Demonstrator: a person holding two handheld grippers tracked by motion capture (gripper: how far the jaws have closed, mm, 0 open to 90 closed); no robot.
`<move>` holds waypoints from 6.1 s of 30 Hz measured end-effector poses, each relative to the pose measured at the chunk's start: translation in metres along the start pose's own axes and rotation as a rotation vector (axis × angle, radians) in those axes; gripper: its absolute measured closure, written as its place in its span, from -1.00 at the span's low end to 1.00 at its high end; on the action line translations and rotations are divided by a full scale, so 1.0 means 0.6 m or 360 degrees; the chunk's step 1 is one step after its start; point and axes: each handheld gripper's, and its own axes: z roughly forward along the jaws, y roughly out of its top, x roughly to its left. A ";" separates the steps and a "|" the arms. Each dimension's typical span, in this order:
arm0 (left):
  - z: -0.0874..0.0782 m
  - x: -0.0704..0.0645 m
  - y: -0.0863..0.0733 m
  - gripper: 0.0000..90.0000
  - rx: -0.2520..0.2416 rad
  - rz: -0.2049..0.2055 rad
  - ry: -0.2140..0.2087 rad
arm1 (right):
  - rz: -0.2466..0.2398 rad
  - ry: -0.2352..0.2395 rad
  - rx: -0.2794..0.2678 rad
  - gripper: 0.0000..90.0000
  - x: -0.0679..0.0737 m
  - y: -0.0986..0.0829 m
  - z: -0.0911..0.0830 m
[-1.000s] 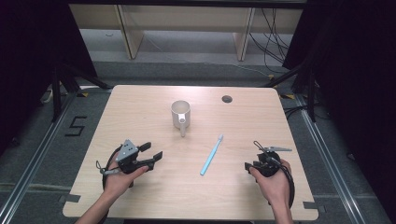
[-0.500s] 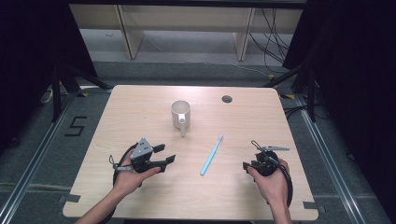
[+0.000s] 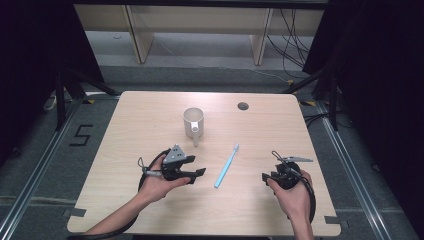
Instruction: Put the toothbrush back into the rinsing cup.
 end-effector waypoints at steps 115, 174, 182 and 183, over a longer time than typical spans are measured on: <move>0.175 -0.068 0.094 0.55 0.1160 0.0061 0.0143 | -0.0025 0.0014 -0.0051 0.34 -0.008 -0.001 -0.004; 0.157 -0.052 0.107 0.75 0.1115 0.0129 0.0049 | 0.0002 0.0006 -0.0033 0.31 -0.019 -0.011 -0.002; 0.153 -0.052 0.111 0.75 0.1077 0.0135 0.0046 | 0.0026 0.0004 -0.0021 0.31 -0.015 -0.009 -0.004; 0.153 -0.052 0.111 0.75 0.1076 0.0136 0.0045 | 0.0029 0.0005 -0.0022 0.31 -0.015 -0.009 -0.004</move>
